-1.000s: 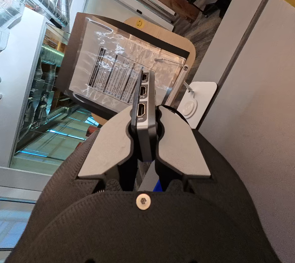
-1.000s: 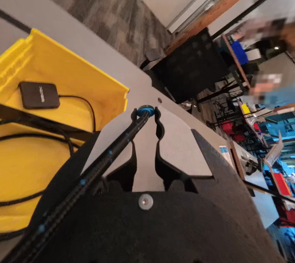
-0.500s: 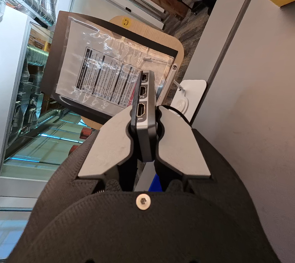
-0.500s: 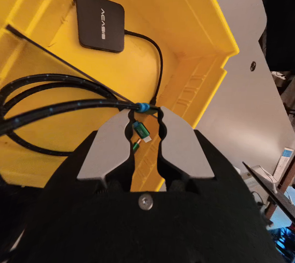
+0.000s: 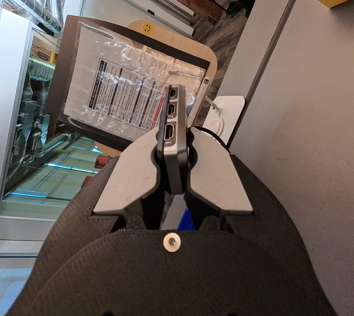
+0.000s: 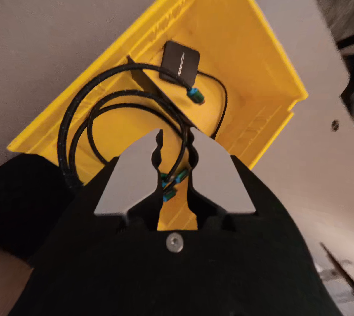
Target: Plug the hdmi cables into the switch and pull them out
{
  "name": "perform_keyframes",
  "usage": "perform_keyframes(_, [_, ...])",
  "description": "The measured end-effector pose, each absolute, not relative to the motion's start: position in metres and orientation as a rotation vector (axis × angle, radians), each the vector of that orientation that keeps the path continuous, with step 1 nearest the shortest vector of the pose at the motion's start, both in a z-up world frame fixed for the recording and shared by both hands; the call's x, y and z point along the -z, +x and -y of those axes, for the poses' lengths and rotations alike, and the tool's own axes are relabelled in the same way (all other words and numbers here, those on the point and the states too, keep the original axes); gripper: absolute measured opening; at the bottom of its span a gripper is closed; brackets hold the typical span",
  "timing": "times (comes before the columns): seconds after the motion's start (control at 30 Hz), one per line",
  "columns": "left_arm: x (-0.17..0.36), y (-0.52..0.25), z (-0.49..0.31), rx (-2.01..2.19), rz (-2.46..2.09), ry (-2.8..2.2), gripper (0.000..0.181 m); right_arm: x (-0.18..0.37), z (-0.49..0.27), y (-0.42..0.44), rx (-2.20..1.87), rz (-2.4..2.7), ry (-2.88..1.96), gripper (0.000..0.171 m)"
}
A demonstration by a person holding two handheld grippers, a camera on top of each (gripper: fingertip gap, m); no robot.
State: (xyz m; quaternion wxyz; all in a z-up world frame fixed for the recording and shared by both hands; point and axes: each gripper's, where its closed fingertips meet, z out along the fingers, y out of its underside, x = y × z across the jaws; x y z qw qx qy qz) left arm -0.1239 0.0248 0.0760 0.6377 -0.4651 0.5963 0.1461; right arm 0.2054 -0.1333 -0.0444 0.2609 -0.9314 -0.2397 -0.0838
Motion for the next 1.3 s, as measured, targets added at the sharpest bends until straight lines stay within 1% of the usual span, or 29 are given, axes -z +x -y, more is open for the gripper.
perform_keyframes(0.03, [-0.075,-0.123,-0.025,-0.334,-1.367,-1.06,0.022,0.037,0.121,0.202,0.27,0.722,-2.422,0.028])
perform_keyframes(0.07, [-0.074,-0.123,-0.025,-0.334,-1.37,-1.061,0.022,0.032,0.107,0.199,0.303,0.818,-2.32,0.039])
perform_keyframes(0.1, [-0.073,-0.123,-0.025,-0.33,-1.372,-1.064,0.022,0.03,0.093,0.196,0.316,0.899,-2.244,0.047])
perform_keyframes(0.17, [-0.071,-0.122,-0.025,-0.314,-1.376,-1.072,0.022,0.042,0.083,0.187,0.133,1.044,-2.296,0.052])
perform_keyframes(0.2, [-0.069,-0.121,-0.026,-0.305,-1.379,-1.079,0.022,0.046,0.082,0.186,0.05,1.107,-2.331,0.049])
perform_keyframes(0.23, [-0.067,-0.119,-0.027,-0.299,-1.382,-1.082,0.022,0.047,0.079,0.19,0.019,1.148,-2.353,0.04])
perform_keyframes(0.33, [-0.064,-0.117,-0.028,-0.302,-1.39,-1.081,0.022,0.053,0.066,0.205,0.063,1.305,-2.368,0.024])
perform_keyframes(0.57, [-0.071,-0.125,-0.033,-0.314,-1.362,-1.089,0.022,0.101,0.068,0.197,-0.085,1.483,-2.394,0.028])
perform_keyframes(0.63, [-0.072,-0.125,-0.035,-0.314,-1.358,-1.092,0.022,0.117,0.064,0.198,-0.042,1.504,-2.422,0.022])
perform_keyframes(0.7, [-0.073,-0.125,-0.036,-0.316,-1.356,-1.092,0.022,0.121,0.065,0.205,0.0,1.528,-2.485,0.016])
perform_keyframes(0.77, [-0.072,-0.125,-0.036,-0.322,-1.359,-1.091,0.022,0.108,0.067,0.208,0.03,1.487,-2.514,0.011])
perform_keyframes(0.8, [-0.072,-0.125,-0.036,-0.326,-1.36,-1.087,0.022,0.096,0.069,0.209,0.07,1.476,-2.513,0.011])
perform_keyframes(0.9, [-0.072,-0.124,-0.035,-0.327,-1.365,-1.086,0.022,0.055,0.086,0.222,0.304,1.414,-2.586,0.011])
perform_keyframes(1.0, [-0.072,-0.123,-0.032,-0.323,-1.372,-1.089,0.022,0.031,0.114,0.242,0.535,1.195,-2.792,0.009])
perform_keyframes(1.07, [-0.073,-0.121,-0.029,-0.323,-1.375,-1.08,0.022,0.038,0.141,0.24,0.461,1.021,-2.992,0.007])
perform_keyframes(1.17, [-0.076,-0.118,-0.021,-0.314,-1.378,-1.062,0.022,0.065,0.164,0.248,0.43,0.799,-3.183,0.008])
perform_keyframes(1.3, [-0.082,-0.117,-0.011,-0.283,-1.373,-1.043,0.022,0.108,0.159,0.25,0.27,0.661,-3.178,0.008])
